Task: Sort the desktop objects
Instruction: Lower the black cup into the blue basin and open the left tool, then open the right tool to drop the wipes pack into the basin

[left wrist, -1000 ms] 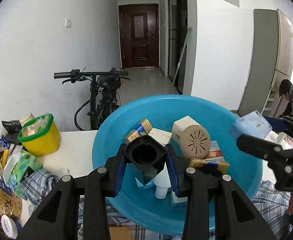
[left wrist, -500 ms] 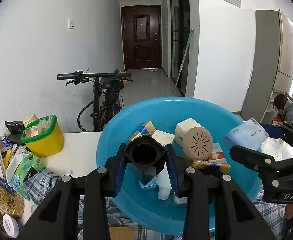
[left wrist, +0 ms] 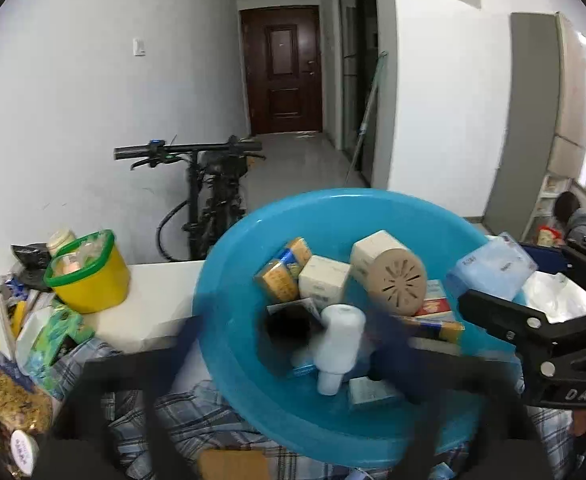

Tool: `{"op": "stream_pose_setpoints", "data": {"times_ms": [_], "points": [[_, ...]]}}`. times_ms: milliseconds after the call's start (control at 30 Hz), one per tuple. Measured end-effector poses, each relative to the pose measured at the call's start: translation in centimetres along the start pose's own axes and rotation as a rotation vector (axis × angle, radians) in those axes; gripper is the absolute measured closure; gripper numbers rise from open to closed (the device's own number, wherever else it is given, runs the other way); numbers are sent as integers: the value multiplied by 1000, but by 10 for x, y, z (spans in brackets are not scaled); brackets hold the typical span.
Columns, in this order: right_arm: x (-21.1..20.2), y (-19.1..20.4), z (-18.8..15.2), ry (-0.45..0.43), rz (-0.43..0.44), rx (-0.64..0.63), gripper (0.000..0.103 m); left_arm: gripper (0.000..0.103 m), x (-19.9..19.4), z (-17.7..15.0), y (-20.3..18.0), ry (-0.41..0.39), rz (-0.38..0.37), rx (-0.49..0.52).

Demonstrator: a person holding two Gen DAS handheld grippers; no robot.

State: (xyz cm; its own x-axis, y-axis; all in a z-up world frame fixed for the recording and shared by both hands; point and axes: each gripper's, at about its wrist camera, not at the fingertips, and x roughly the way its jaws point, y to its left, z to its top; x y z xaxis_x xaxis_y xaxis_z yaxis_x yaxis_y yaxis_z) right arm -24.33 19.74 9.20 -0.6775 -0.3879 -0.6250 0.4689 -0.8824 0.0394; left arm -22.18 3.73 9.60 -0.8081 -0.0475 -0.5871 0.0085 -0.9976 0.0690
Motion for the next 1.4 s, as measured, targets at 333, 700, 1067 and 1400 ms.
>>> {"op": "stream_pose_setpoints", "data": {"times_ms": [333, 700, 1067, 1400], "points": [[5, 1, 1, 8, 1, 0, 26, 0, -4, 1, 0, -25, 91, 40], [4, 2, 1, 5, 8, 8, 26, 0, -7, 1, -1, -27, 56, 26], [4, 5, 3, 8, 31, 12, 7, 0, -9, 2, -4, -28, 63, 35], [6, -3, 2, 34, 20, 52, 0, 0, -13, 4, 4, -20, 53, 12]]}}
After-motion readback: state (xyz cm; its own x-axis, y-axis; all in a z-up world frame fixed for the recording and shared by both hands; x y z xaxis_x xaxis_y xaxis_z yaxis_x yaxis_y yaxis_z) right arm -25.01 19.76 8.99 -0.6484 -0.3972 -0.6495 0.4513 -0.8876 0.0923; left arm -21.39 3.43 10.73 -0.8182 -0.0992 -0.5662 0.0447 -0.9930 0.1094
